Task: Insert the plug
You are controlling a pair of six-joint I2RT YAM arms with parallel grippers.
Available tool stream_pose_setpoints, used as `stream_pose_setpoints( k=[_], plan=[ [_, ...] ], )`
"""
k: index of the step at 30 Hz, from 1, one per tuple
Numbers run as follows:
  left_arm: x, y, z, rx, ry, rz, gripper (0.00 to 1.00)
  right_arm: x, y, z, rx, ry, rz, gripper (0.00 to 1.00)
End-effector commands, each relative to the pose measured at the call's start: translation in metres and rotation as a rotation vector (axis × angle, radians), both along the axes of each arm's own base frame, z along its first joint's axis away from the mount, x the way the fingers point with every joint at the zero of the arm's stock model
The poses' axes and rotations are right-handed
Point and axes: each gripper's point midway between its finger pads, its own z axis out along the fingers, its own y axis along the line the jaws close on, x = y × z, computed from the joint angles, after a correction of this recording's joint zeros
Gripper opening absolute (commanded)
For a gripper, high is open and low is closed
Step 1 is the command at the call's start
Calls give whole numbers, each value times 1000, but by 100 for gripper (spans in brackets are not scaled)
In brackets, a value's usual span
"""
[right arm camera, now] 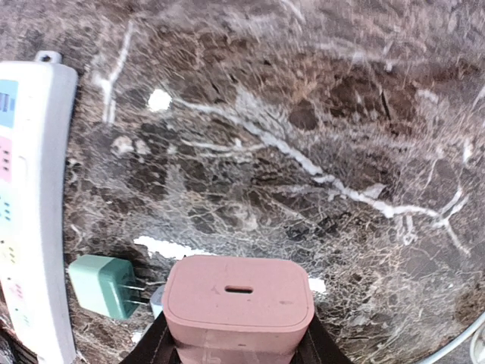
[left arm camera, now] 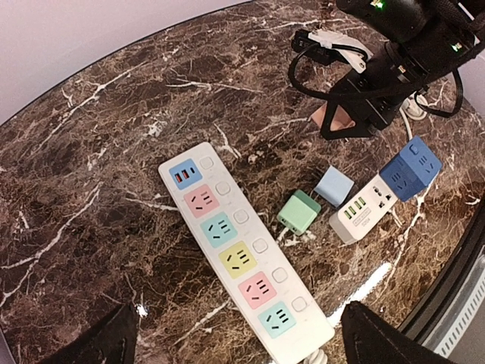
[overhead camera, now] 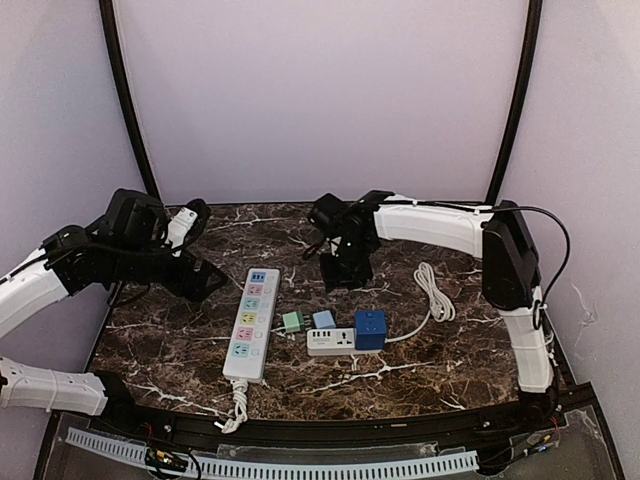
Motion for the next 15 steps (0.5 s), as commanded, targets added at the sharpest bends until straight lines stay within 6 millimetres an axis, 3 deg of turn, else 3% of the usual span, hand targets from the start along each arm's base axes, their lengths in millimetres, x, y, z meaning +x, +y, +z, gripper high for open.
stream_pose_setpoints(
  k=[1,8,12,14,15],
  plan=[
    [-3,12,21,4,7,48,94,27,15,73,102,-215,89,0],
    [-4,13,49,-47,31,106,95,38,23,143,217,-442,191,0],
    [1,9,68,-103,61,163,94,32,22,171,276,-545,279,0],
    [4,6,90,-158,74,197,94,24,21,188,312,-587,328,0],
    [3,3,90,-164,102,199,94,21,20,195,329,-612,350,0]
  ],
)
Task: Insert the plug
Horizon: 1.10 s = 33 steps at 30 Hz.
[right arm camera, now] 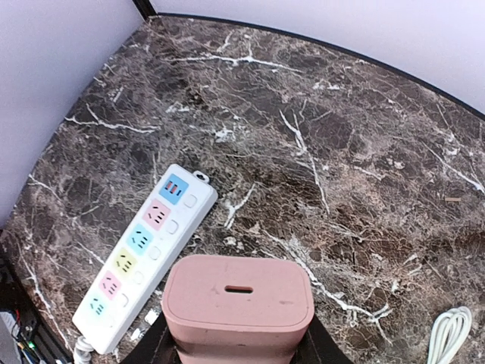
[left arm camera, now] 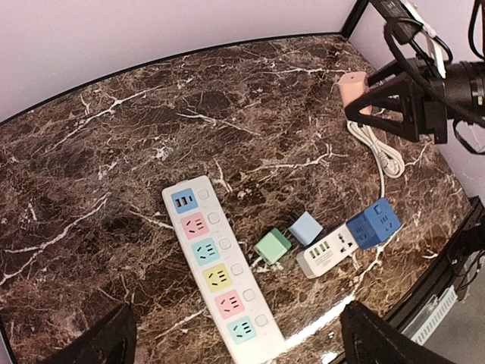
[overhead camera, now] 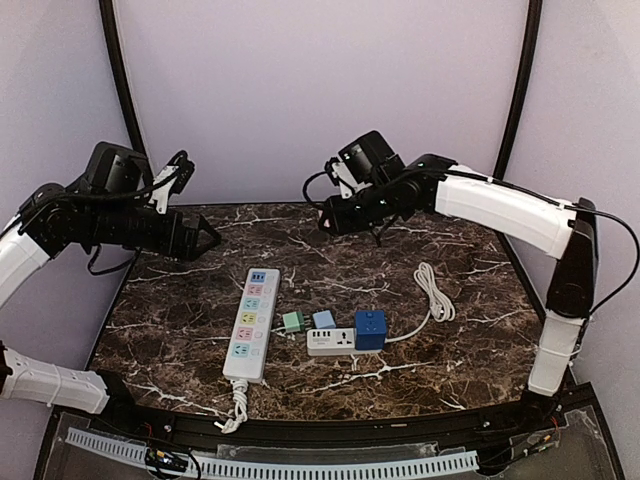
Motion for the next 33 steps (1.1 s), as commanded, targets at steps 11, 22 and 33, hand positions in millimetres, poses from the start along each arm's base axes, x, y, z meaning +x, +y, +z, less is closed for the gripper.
stream_pose_setpoints(
  k=[11,22,33],
  plan=[
    [-13,-52,24,-226,361,-10,88,-73,-1,89,213,-499,457,0],
    [-20,-130,35,-313,430,-178,85,-136,-7,77,205,-522,692,0],
    [-25,-165,27,-316,476,-268,81,-153,2,43,135,-459,736,0]
  ],
)
